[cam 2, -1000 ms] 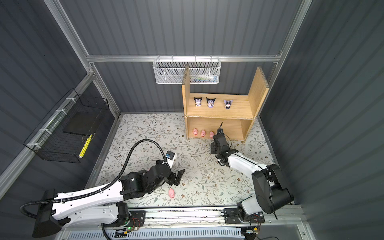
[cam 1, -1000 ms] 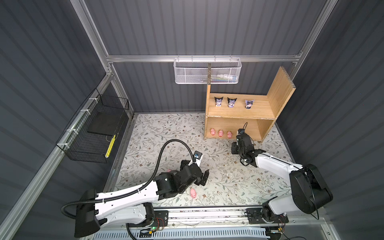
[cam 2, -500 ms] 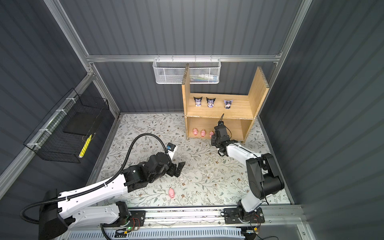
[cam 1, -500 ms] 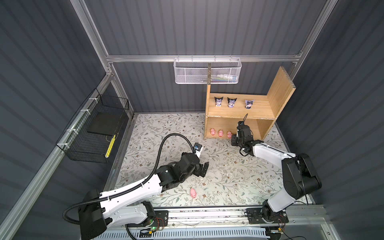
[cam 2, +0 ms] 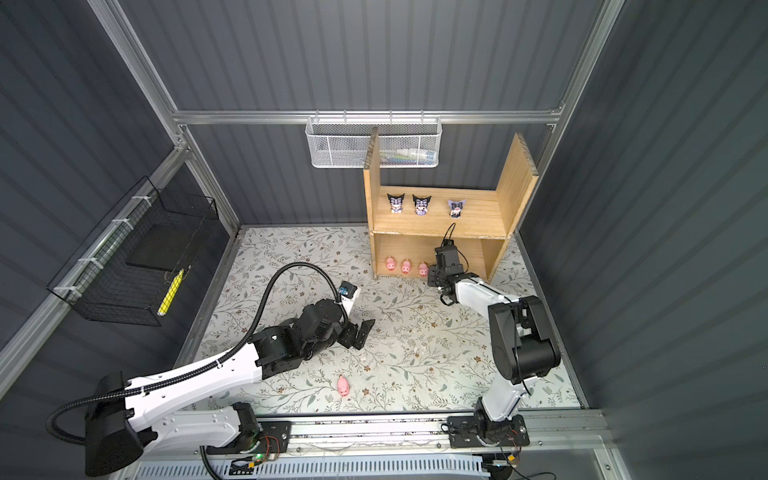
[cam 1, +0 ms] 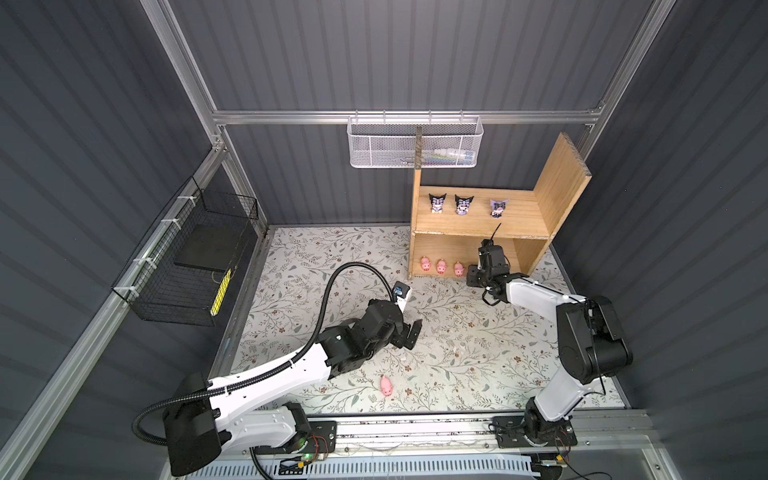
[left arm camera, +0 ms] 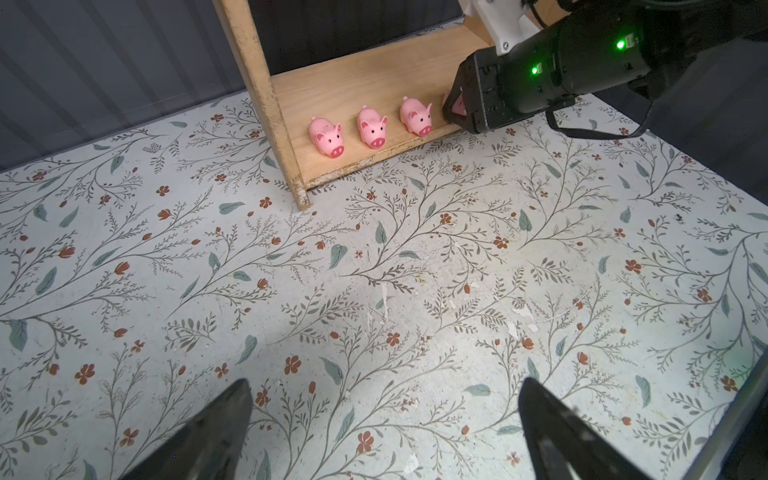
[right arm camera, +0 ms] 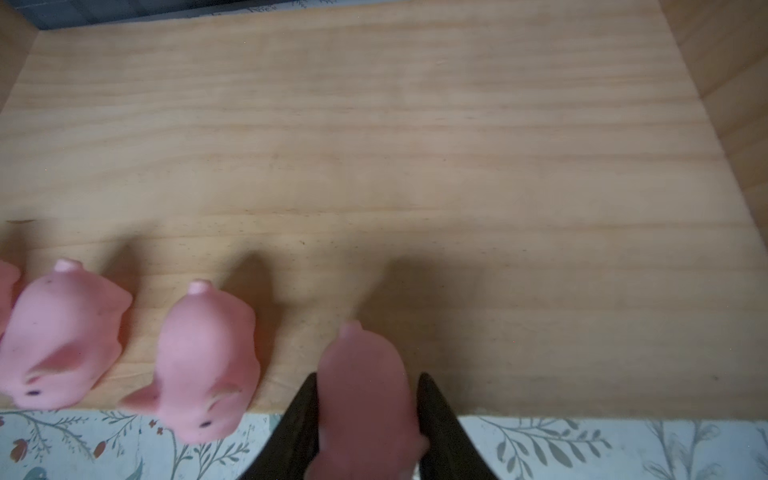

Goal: Place and organize the plastic toys onto the shelf
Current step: 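Lower the pig onto the lower board beside the other pigs and release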

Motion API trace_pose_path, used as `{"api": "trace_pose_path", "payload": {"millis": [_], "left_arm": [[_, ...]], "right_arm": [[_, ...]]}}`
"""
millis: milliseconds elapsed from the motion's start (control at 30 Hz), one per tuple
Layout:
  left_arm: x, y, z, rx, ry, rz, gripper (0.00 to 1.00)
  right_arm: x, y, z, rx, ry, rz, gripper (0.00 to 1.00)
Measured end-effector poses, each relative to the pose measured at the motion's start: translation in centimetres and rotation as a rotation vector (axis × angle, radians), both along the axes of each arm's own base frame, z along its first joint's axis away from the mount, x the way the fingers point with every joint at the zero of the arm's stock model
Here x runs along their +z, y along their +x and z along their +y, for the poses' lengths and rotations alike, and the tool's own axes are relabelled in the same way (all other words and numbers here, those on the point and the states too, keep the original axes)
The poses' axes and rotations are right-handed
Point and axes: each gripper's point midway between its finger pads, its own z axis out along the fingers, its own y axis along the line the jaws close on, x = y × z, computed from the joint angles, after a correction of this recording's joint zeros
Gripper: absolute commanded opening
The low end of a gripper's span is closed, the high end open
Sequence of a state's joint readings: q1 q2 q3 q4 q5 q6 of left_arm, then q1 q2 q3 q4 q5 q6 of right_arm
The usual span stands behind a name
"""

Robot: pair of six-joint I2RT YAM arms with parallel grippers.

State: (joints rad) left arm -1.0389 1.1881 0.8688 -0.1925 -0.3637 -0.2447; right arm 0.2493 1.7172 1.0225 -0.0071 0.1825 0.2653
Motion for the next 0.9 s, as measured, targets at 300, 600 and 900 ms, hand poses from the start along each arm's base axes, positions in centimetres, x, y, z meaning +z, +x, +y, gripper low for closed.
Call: {"api": "trace_pose_path", "payload": {"millis": [300,600,900], "left_arm": [[-0.2,0.2,0.1,0.003,0.005,0.002,1.00],[-0.2,0.3,0.2,0.006,0.008,0.001,1.00],[-0.2,0.4,0.3,0.008,0.008,0.001,1.00]], "right_arm": [[0.0,0.9,0.3,0.002,0.001,0.003,0.31],[0.1,1.6,0.4,0.002,0.000,0.004,0.44],[0.1,1.6,0.4,0.001,0.001,0.005,0.52]]}}
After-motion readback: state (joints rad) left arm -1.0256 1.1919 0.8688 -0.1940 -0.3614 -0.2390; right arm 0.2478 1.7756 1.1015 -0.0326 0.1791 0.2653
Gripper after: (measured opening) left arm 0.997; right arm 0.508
